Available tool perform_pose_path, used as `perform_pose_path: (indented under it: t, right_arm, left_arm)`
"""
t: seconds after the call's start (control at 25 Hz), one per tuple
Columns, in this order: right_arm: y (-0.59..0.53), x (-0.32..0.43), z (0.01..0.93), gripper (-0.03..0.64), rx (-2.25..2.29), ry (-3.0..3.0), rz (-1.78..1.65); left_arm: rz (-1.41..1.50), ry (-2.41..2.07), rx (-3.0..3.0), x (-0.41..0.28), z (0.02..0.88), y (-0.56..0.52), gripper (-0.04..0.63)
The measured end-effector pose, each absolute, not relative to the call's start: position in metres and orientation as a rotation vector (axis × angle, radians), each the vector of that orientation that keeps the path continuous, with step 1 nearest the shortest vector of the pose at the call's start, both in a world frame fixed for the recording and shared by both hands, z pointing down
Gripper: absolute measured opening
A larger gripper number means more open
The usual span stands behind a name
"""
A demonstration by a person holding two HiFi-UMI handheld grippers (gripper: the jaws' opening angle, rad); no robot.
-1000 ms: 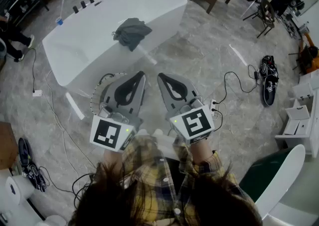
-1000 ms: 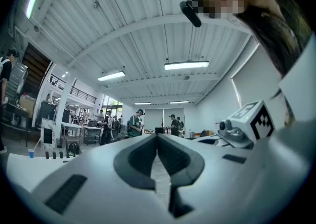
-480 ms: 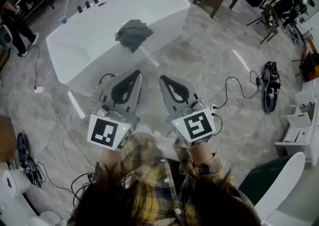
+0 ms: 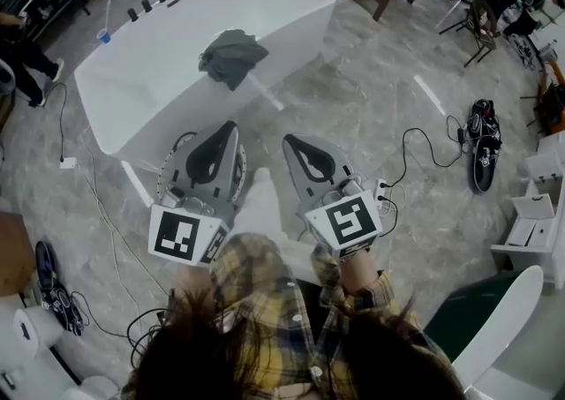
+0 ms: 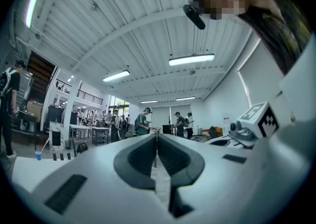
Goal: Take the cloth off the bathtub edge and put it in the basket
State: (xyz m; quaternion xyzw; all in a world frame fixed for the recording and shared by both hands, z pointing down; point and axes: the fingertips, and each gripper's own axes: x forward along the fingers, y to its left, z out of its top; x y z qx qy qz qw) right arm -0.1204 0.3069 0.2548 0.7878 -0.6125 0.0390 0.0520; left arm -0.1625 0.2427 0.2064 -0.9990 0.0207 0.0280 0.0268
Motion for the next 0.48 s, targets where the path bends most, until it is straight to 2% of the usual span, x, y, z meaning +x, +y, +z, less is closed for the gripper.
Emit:
perform_pose_path:
  t: [0.48]
  right_arm:
    - [0.191,0.014,0.264,0.015,2.349,-1.862,0.186]
  left_arm:
    - [0.08,0.064,-3.088,-0.019,0.203,0.123,0.02]
